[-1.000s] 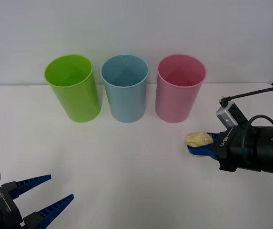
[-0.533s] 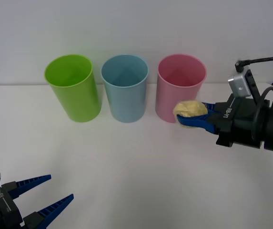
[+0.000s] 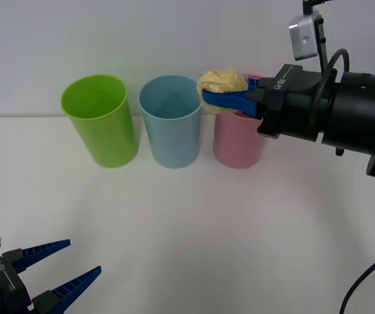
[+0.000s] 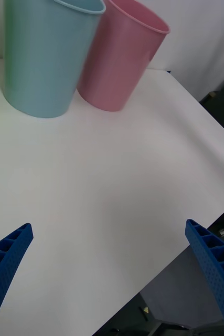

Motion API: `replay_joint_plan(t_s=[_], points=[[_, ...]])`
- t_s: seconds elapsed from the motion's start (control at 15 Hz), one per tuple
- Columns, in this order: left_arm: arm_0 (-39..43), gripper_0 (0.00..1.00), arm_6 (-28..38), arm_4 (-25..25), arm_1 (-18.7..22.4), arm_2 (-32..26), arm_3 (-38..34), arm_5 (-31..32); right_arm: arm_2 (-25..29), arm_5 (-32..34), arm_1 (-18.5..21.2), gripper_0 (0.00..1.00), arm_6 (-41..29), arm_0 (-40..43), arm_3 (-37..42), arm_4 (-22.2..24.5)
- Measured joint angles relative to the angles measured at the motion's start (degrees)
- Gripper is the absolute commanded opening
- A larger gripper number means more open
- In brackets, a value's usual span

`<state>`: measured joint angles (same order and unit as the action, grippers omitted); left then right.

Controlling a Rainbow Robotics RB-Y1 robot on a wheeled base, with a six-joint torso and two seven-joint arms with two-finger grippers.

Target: Put cans in the blue bin and PET bottles in the pink bin and trash in the green bin.

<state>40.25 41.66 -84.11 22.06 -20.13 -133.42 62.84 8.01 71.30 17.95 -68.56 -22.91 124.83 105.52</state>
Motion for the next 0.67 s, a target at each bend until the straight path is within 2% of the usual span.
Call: replay_joint_plan(t_s=[0.33, 0.67], points=[[0.0, 1.0, 0.0, 0.0, 0.0, 0.0, 0.0, 0.0, -9.42, -10.07, -0.17, 0.0, -3.02, -13.47, -13.81, 4.82], [0.0, 1.0, 0.0, 0.0, 0.0, 0.0, 0.0, 0.0, -17.17, -20.6, -1.03, 0.0, -2.5, -26.0, -30.74, 5.11]])
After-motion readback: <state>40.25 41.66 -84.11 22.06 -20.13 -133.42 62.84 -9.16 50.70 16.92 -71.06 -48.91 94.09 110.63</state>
